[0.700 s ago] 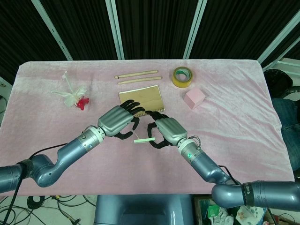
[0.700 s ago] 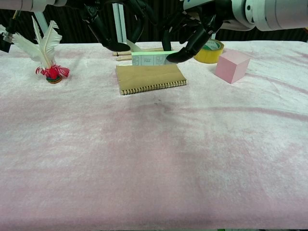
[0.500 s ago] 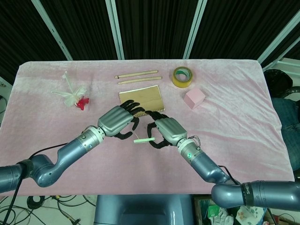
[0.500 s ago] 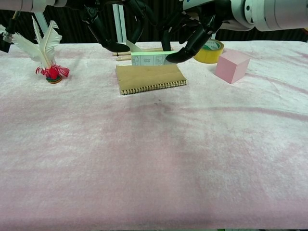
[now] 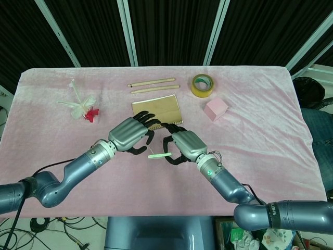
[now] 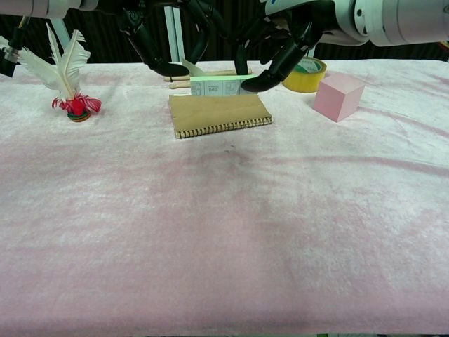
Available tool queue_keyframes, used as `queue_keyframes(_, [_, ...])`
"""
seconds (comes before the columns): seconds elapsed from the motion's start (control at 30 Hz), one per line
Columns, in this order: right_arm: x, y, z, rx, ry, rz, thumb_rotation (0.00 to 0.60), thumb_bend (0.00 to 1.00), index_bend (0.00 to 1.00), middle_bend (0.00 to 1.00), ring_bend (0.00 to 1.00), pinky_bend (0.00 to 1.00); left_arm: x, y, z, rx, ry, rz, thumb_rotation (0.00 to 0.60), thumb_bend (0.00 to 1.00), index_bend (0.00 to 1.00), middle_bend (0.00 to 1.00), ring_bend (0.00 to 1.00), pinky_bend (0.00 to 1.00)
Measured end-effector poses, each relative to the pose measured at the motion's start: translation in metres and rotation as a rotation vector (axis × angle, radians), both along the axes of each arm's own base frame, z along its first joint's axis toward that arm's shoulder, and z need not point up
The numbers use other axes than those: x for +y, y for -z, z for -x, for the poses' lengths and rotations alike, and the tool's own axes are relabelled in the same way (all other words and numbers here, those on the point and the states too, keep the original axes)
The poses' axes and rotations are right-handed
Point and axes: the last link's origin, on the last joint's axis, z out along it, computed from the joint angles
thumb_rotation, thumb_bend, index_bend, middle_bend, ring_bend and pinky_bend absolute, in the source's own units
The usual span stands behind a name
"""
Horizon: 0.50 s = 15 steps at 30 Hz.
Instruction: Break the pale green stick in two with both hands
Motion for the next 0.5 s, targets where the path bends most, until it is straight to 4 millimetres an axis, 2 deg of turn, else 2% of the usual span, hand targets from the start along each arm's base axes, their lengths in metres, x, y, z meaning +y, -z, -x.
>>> queue_keyframes(0.27, [0.0002,-0.0020,-0.0003,-0.002,0.000,0.004,0.600,0.47,0.70,0.00,0.00,0.10,-0.0009,0.0017,-0.0020,-0.002,0.002,0.003,0.600,0.38,0.59,0.13,0.00,0.00])
queue_keyframes(0.5, [0.0005,-0.0020,0.0011,0.000,0.002,-0.003,0.600,0.47,0.70,0.00,0.00,0.10,0.0001,0.0042,-0.0031,-0.001,-0.006,0.009,0.600,0.43,0.61,0.14,0.00,0.00])
